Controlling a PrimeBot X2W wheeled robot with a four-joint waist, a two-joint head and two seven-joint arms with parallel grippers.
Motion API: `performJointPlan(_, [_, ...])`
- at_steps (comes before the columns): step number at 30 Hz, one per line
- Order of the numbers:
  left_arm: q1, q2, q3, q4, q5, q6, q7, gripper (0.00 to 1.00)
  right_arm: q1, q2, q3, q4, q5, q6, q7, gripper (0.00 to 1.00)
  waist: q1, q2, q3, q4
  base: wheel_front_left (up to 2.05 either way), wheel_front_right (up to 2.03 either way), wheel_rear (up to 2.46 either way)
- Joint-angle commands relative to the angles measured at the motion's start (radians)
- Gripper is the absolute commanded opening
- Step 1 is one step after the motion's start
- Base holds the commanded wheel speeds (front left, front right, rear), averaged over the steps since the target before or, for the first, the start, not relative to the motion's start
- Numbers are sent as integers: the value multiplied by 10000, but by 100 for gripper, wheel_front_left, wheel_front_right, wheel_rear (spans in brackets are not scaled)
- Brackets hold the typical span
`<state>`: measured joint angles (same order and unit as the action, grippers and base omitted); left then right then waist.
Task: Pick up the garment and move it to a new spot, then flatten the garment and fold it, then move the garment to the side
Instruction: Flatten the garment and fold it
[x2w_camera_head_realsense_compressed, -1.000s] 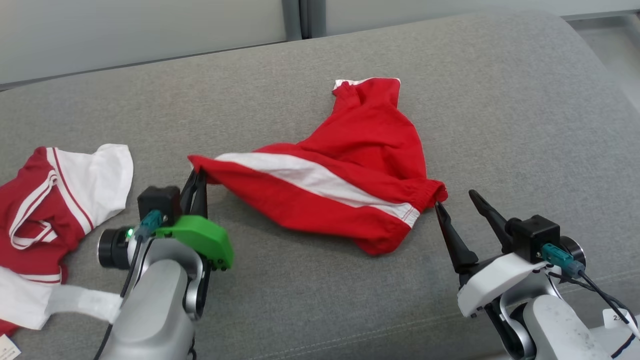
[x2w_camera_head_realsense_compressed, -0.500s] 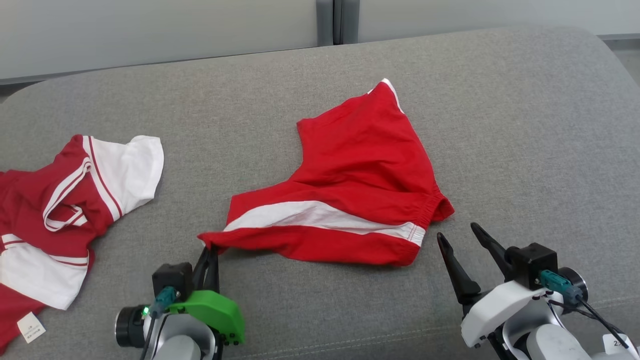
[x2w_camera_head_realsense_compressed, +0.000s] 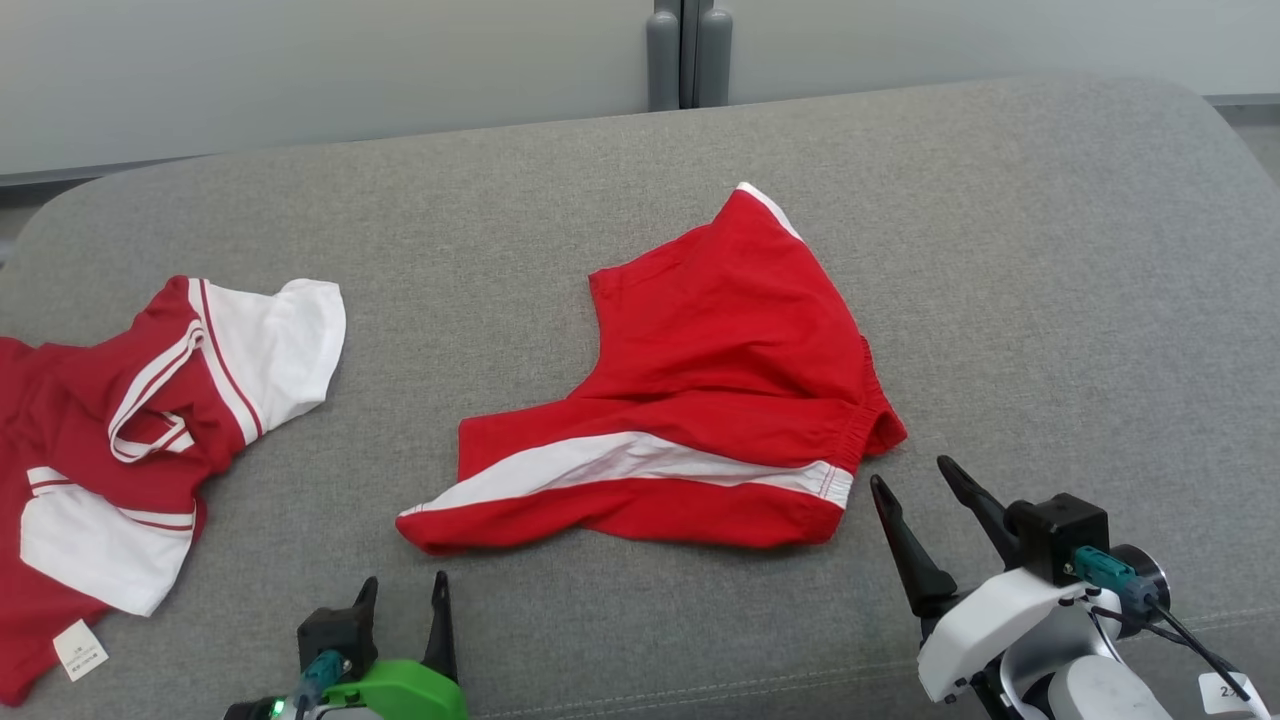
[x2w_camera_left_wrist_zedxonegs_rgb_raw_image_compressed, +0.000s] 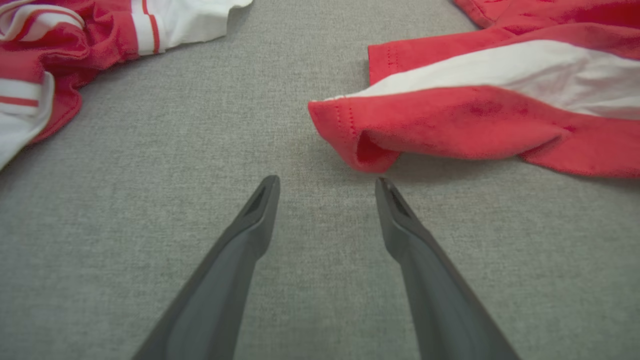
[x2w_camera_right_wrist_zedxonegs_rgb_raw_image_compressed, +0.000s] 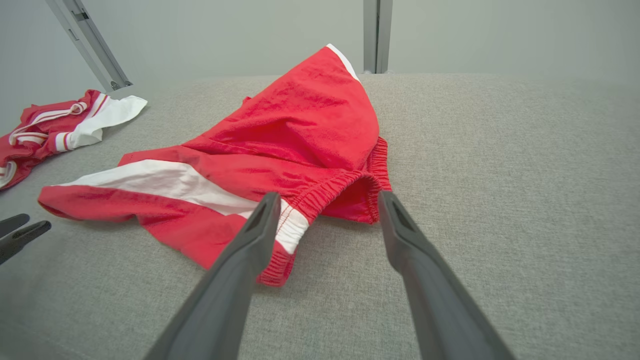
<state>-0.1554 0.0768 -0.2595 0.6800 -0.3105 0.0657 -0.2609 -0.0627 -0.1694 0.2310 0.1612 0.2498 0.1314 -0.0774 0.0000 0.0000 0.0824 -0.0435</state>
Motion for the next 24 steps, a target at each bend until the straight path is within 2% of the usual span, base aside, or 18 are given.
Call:
performJointPlan(1, [290,114,155,-63,61,-31,-30,100,167,-9,-48,10,-53,-14,-19,100,0,0,-68,50,0,0,0])
performJointPlan(11, [1302,102,1210,-1932,93,-252,-30,100,445,-71,-356,-85,-81,-14,9,100,0,0,-556,319,0,0,0])
performJointPlan(18, [1642,-41,1309,-3121,-46,-458,-30,100,614,150,-785,-366,-429,-12,114,100,0,0,-1001,351,0,0,0])
performJointPlan(24, [1821,50,1333,-3841,-220,-419,217,100,714,290,-935,-671,-719,-12,129,100,0,0,-1294,347,0,0,0])
